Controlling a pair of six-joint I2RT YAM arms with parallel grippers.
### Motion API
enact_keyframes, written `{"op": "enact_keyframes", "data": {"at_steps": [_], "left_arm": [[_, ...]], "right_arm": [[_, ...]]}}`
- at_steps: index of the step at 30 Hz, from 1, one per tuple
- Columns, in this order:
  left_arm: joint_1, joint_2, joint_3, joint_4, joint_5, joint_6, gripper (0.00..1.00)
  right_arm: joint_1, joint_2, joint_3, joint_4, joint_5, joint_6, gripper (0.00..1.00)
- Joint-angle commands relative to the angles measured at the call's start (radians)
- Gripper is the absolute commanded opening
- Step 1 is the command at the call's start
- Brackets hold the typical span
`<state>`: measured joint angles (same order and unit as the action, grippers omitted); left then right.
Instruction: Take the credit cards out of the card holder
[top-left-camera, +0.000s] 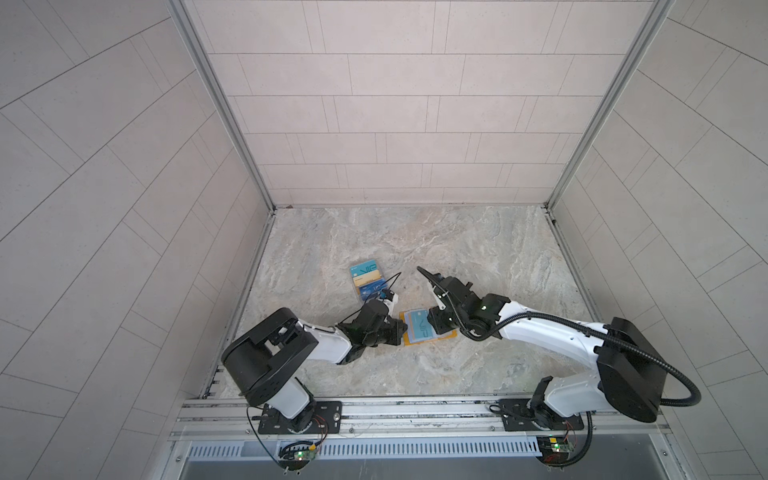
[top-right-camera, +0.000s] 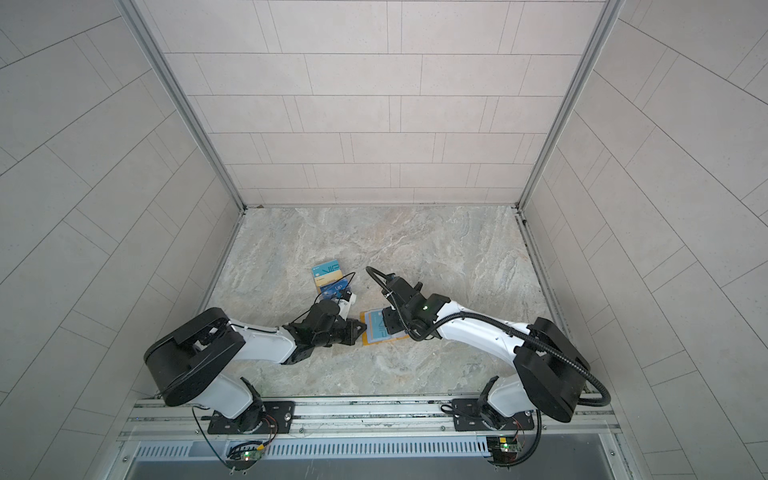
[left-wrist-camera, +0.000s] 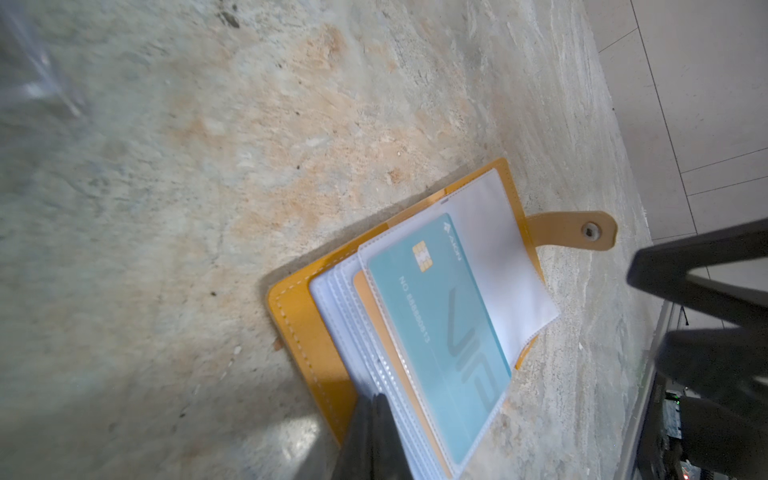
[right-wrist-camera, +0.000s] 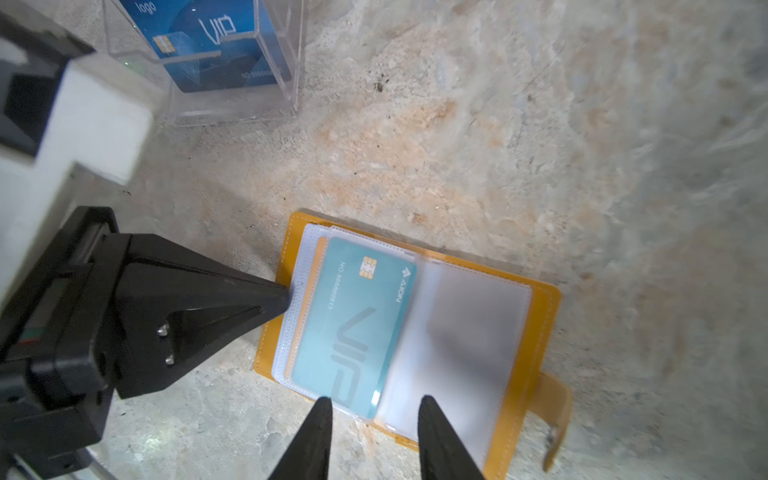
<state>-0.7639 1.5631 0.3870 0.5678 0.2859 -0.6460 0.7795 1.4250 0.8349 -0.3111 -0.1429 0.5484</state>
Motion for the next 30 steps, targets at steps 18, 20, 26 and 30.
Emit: {"op": "enact_keyframes", "data": {"at_steps": [18, 20, 26, 30], "left_arm": [[0.003, 0.024, 0.014, -0.095, -0.007, 0.017, 0.0], [0.002, 0.025, 0.018, -0.102, -0.007, 0.02, 0.0], [0.003, 0.023, 0.031, -0.115, -0.008, 0.023, 0.0], [0.002, 0.023, 0.035, -0.126, -0.008, 0.026, 0.0]], "right_arm": [[-0.124, 0.129, -0.136, 0.257, -0.302, 0.077, 0.3], [-0.128, 0.132, -0.138, 0.259, -0.308, 0.076, 0.3], [-0.145, 0.149, -0.142, 0.295, -0.372, 0.084, 0.3], [-0.158, 0.157, -0.154, 0.335, -0.405, 0.108, 0.29]]}}
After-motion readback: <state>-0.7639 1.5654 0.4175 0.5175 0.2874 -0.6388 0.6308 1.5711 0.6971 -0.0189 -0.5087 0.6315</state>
